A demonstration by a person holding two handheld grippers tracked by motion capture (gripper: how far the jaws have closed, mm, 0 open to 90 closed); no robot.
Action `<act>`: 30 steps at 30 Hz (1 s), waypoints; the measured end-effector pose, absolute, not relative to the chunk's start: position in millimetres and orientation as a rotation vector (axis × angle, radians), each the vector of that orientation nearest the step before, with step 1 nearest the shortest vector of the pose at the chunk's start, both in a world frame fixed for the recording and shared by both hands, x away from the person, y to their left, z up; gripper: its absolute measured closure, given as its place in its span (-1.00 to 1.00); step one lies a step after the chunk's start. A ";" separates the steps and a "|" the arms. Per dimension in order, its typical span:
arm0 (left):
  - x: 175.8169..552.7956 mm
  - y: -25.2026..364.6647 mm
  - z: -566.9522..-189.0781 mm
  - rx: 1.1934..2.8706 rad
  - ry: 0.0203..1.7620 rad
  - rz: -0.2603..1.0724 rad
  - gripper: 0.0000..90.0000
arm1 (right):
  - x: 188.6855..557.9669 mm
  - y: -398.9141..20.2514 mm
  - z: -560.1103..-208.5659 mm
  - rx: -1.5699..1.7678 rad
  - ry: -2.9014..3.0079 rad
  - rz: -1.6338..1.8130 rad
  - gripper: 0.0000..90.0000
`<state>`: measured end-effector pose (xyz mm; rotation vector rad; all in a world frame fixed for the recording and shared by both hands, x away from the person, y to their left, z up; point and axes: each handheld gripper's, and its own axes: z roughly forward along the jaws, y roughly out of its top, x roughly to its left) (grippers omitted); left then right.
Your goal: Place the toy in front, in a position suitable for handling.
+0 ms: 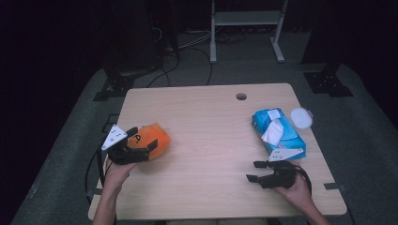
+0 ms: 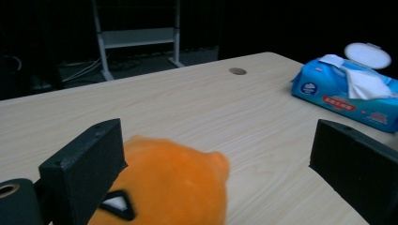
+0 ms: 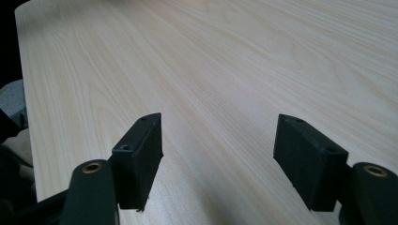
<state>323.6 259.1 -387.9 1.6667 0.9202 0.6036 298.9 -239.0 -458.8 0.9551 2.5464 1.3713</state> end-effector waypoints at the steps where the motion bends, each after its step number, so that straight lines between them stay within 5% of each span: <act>1: 324.7 262.4 -389.3 1.665 0.932 0.610 -0.93 | 298.9 -238.8 -458.8 0.954 2.547 1.371 -0.30; 30: 350.9 275.7 -443.3 1.722 1.128 0.646 -0.91 | 296.7 -235.9 -458.6 0.931 2.561 1.355 -0.29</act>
